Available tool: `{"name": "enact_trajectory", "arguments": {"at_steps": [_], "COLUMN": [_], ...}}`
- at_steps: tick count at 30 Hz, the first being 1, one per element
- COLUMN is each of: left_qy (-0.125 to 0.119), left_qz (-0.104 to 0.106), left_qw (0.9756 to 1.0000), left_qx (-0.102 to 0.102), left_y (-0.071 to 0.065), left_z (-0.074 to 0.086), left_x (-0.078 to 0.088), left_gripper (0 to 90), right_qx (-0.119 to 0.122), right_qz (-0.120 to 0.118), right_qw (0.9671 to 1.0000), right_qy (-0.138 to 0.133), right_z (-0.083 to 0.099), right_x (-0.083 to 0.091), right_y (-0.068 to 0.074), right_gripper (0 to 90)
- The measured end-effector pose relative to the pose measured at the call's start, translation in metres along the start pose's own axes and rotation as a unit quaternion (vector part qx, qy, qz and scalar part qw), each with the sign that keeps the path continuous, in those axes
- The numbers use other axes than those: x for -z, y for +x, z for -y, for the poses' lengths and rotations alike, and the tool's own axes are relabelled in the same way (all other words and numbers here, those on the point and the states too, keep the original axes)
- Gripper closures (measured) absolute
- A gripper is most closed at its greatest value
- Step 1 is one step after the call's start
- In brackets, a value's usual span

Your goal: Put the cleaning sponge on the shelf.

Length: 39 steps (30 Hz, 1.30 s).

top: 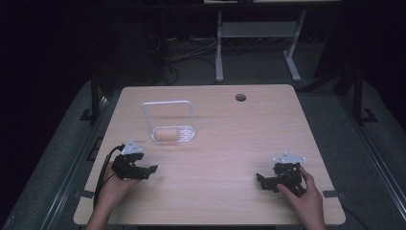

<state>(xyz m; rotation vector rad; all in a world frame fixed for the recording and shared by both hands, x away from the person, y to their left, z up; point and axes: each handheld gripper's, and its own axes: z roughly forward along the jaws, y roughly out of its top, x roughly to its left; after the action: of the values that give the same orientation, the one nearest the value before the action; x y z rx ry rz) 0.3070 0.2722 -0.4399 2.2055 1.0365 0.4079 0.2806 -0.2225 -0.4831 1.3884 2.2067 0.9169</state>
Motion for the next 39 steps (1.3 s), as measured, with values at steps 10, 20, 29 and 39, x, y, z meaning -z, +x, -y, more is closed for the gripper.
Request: {"name": "enact_trajectory", "arguments": {"at_steps": [10, 20, 29, 39], "left_qy": [0.007, 0.013, -0.010, -0.031], "left_qz": [-0.012, -0.011, 0.003, 0.007], "left_qw": [0.9999, 0.9997, 0.9999, 0.9994], "left_qx": [-0.007, -0.016, -0.008, -0.013], "left_y": [-0.008, -0.016, -0.015, -0.014], "left_z": [0.016, 0.032, 0.042, 0.046], "left_x": [0.001, -0.002, -0.004, -0.005], "left_gripper": [14.2, 13.2, 12.8, 12.7], "right_qx": [0.000, 0.000, 0.000, 0.000], "right_qz": [-0.001, -0.001, -0.001, -0.002], "right_qw": [1.0000, 1.0000, 1.0000, 1.0000], "right_qy": [0.000, 0.000, 0.000, 0.000], "right_z": [0.000, 0.000, 0.000, 0.000], "right_x": [0.000, 0.000, 0.000, 0.000], "right_y": [0.000, 0.000, 0.000, 0.000], "right_gripper": [0.0, 0.0, 0.0, 0.0]}}
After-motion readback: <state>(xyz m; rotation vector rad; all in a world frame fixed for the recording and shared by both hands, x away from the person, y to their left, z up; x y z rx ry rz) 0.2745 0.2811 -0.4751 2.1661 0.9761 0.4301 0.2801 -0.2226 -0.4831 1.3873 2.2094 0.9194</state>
